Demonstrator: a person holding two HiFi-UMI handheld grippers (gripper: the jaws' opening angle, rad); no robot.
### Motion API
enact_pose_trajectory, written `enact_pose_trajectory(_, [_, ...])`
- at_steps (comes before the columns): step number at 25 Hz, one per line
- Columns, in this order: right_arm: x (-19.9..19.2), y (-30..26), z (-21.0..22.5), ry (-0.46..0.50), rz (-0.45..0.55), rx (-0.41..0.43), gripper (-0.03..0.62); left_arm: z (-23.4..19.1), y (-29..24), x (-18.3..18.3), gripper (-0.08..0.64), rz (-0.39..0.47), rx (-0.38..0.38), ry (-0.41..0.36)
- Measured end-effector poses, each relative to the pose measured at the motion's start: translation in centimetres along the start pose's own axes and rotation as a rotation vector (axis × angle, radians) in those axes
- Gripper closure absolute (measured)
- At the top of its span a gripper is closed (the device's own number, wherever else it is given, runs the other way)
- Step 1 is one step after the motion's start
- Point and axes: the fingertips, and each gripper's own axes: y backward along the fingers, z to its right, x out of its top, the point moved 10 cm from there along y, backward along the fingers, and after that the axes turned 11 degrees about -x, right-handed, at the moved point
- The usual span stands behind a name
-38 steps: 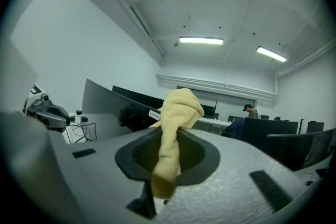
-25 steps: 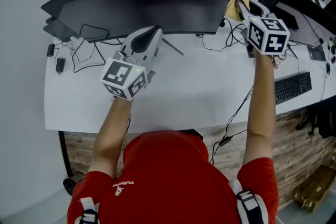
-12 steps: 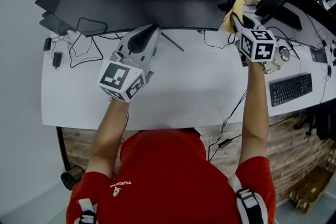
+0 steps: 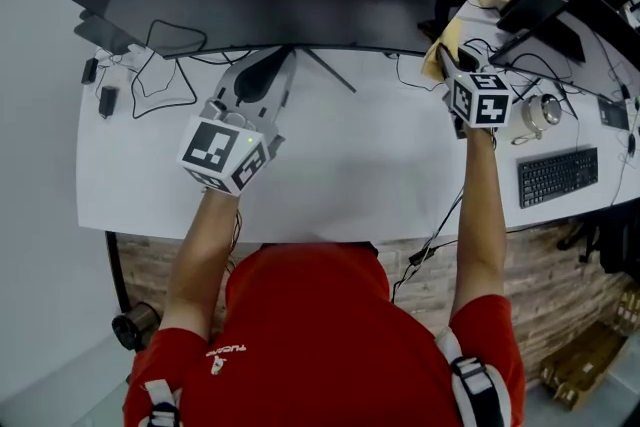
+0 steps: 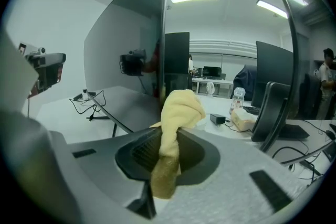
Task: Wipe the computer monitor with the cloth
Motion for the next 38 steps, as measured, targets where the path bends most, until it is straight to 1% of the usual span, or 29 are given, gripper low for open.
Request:
enact_pose_trajectory(5, [-1.9,-0.9,-0.5,-0.010,-0.034,0.005,0.529,-0.4,0.2,-0.3,0.548,-0.007,0.013,0.002])
enact_pose_trajectory(13, [-4.8,-2.1,-1.2,-0.060,-0.093,0.005,0.531,-0.9,0.8,-0.8,0.548,-0.013,0.030,0.017])
enact_pose_trajectory(16, [-5.8,-2.6,-1.4,-0.091,-0.123,0.005,0.531,-1.2,1.0,-0.9,0.548,-0.014,0.035,0.018])
enact_pose_trajectory(19, [-7.0,-3.1,-1.6,-0.138,-0.160,0.023,0.531,-1.4,1.3,-0.9,0.548,-0.014,0.043,0.017])
enact_pose_trajectory(22, [-7.6,-3.6,-2.2,-0.181,-0.171,0.052,0.531,-1.7,1.8,-0.9,0.548,-0.014,0.050,0.018])
enact_pose_trajectory(24, [-7.7,-3.8,-2.7,-0.192,-0.168,0.062,0.531,-2.0,2.1,-1.0,0.548,-0.017,0.056,0.018])
enact_pose_trajectory(27, [-7.6,-4.1,-3.5,-0.186,-0.156,0.072,0.531,-2.2,2.7,-1.2,0.548,-0.021,0.064,0.019])
enact_pose_trajectory(33, [-6.8,-4.1,-5.2,-0.134,-0.128,0.077,0.531,-2.8,3.7,-1.2,0.548,-0.021,0.074,0.020])
enact_pose_trajectory(38, [-6.3,-4.5,-7.0,-0.119,-0.102,0.104,0.531,-3.2,4.5,-1.4,0.548,-0.023,0.081,0.026])
